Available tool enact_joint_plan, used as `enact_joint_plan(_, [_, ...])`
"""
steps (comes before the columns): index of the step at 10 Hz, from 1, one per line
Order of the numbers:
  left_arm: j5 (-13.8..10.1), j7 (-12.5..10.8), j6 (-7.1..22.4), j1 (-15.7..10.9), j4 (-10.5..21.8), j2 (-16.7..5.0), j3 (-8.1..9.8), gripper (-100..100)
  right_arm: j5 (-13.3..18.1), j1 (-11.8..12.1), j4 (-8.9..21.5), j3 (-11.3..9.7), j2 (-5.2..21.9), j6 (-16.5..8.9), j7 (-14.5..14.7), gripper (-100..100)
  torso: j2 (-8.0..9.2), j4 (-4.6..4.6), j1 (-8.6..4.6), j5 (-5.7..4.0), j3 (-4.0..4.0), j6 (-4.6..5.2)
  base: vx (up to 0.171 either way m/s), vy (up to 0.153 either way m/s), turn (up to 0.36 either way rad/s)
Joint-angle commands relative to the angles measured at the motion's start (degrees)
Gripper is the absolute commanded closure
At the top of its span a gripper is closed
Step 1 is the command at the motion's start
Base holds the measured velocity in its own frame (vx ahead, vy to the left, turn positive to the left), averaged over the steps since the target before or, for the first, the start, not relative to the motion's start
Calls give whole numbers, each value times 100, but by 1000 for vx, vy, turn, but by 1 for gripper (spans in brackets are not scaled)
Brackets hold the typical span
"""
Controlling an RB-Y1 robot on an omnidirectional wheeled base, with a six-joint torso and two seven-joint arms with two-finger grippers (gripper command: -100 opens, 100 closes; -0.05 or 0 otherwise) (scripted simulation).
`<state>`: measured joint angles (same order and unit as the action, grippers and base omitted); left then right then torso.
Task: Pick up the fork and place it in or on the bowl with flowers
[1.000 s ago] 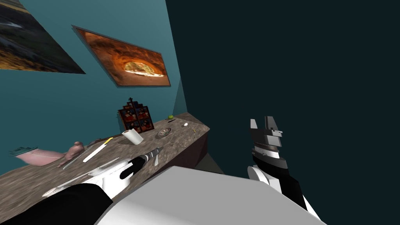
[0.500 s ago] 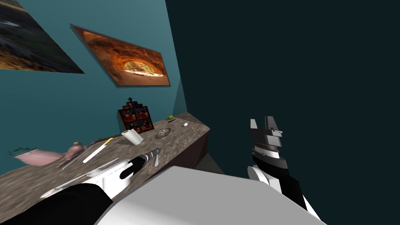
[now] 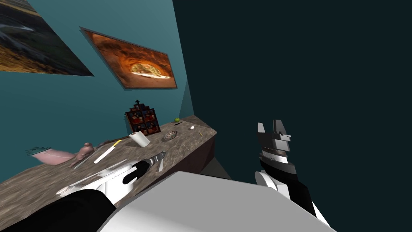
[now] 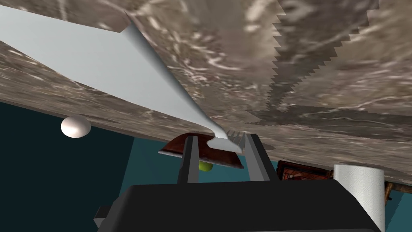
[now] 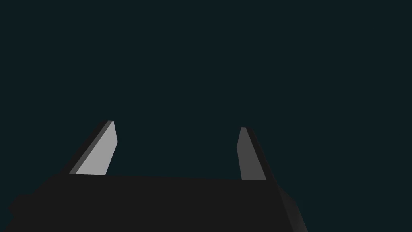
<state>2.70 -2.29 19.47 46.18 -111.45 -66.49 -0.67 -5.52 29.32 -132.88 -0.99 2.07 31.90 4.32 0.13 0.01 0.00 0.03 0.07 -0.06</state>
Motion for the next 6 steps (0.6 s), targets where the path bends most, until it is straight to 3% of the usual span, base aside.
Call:
enact_joint_plan(1, [0, 0, 0, 0, 0, 0, 0, 100, 0, 0, 0, 0, 0, 0, 0, 0, 0, 0, 0, 0, 0, 0, -17, -5, 9])
enact_joint_plan(2, [-2, -4, 16, 5, -16, -7, 2, 0, 0, 0, 0, 0, 0, 0, 0, 0, -6, -1, 2, 1, -3, 1, 0, 0, 0])
enact_joint_plan(3, [-93, -77, 57, -3, 73, -97, 86, 100, 0, 0, 0, 0, 0, 0, 0, 0, -12, -2, 4, 2, -7, 2, -53, -6, -275])
enact_joint_plan(6, [-287, -232, 146, -1, 278, -277, 257, 100, 0, -2, 0, 0, 0, 0, 0, 0, 32, 9, 4, -3, 19, 10, -146, 0, -283])
